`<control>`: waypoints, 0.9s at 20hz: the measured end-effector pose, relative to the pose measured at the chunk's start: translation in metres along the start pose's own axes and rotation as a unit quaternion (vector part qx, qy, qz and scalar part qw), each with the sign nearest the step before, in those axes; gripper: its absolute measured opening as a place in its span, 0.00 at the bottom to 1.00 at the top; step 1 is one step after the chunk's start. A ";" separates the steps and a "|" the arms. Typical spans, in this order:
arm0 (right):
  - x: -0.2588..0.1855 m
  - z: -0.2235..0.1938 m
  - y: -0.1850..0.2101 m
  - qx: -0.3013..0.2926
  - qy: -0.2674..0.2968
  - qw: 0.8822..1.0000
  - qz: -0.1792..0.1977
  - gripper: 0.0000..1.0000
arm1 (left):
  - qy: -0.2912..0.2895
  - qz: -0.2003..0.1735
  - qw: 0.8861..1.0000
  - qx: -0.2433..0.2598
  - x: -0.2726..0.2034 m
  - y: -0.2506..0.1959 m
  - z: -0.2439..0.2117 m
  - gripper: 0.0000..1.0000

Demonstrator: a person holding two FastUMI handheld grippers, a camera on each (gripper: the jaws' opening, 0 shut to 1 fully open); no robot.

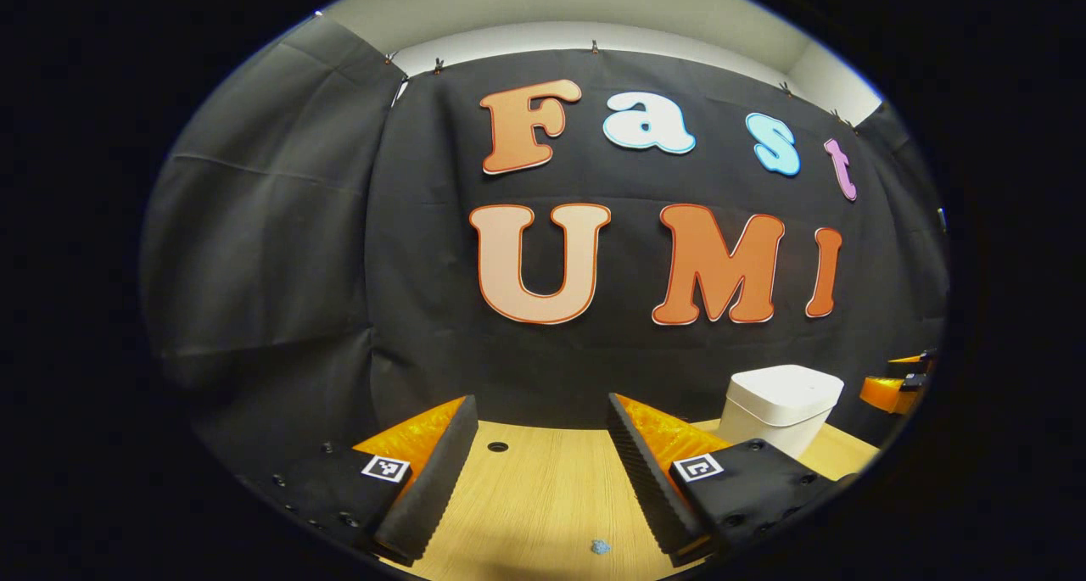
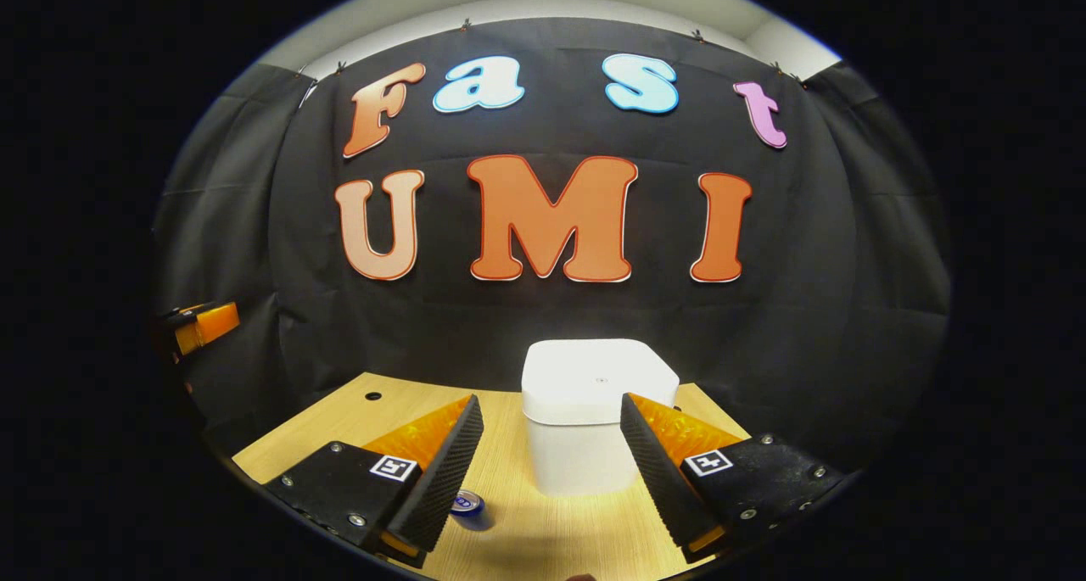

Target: Press the lid of the desktop garbage bin to open it, pick up the crumpled paper on the desktop and throw it into the bin, then pick up the pop can on the desktop and drop it into the bin, and finally close the garbage bin lid.

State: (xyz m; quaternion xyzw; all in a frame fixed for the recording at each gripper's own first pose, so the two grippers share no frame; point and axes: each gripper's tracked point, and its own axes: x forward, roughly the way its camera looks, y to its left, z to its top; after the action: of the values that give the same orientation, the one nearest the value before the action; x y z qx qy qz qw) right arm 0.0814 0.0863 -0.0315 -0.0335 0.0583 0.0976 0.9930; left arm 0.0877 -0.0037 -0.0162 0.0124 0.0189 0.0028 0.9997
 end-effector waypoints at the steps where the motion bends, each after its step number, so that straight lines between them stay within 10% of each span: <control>1: 0.003 0.000 0.002 0.001 0.004 1.000 0.003 0.99 | 0.003 0.000 1.000 -0.001 0.003 0.000 -0.001 0.97; 13: 0.024 -0.002 -0.017 -0.001 0.042 0.999 -0.035 0.98 | -0.001 -0.017 1.000 0.013 0.041 0.014 0.006 0.99; 18: 0.031 -0.003 -0.025 -0.012 0.050 0.998 -0.046 0.68 | 0.002 -0.026 0.999 0.020 0.047 0.014 0.007 0.97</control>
State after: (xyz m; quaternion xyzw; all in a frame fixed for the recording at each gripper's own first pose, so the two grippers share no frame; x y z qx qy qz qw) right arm 0.1163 0.0680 -0.0367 -0.0531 0.1053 0.0502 0.9918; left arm 0.1348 0.0109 -0.0109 0.0315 0.0212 -0.0232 0.9990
